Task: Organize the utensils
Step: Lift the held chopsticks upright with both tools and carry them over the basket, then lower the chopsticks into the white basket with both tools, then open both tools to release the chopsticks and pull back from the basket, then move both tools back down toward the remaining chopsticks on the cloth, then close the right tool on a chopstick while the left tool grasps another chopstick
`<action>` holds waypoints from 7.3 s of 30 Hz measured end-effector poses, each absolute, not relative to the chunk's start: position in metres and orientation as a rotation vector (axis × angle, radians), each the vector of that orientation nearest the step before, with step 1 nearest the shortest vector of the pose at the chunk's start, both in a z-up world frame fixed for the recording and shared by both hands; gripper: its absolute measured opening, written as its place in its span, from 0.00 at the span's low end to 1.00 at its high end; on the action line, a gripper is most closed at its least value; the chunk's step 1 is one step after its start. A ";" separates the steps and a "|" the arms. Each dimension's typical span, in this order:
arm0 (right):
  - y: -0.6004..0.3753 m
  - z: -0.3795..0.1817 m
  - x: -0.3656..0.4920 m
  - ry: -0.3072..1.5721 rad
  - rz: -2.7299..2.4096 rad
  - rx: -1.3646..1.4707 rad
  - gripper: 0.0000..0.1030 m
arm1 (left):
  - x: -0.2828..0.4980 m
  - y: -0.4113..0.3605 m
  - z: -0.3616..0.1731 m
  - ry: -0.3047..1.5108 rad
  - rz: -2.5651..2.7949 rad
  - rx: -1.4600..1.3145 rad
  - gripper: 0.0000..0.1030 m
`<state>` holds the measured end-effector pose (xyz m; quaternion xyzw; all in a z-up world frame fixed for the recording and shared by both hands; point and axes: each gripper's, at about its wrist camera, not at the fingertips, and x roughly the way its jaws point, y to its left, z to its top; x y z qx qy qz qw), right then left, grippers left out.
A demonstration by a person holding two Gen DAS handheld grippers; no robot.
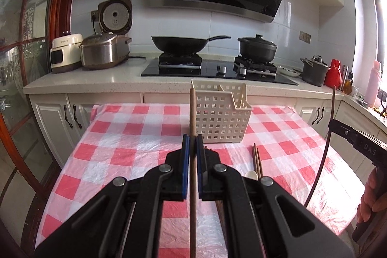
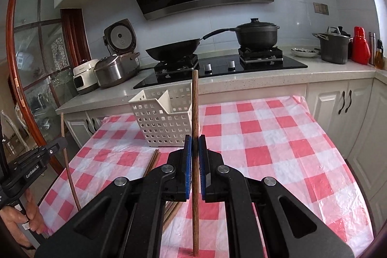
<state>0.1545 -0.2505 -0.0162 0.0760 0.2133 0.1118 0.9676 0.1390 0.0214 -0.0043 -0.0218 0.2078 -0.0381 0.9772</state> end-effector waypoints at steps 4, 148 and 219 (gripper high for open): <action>-0.251 -0.009 0.143 0.406 0.225 0.141 0.06 | 0.127 0.022 0.007 0.380 -0.072 -0.044 0.05; -0.185 -0.143 0.287 0.906 0.069 0.049 0.20 | 0.224 0.071 -0.092 0.550 0.122 -0.208 0.92; -0.194 -0.142 0.304 0.925 0.302 -0.039 0.07 | 0.333 -0.018 -0.142 0.904 -0.070 0.048 0.27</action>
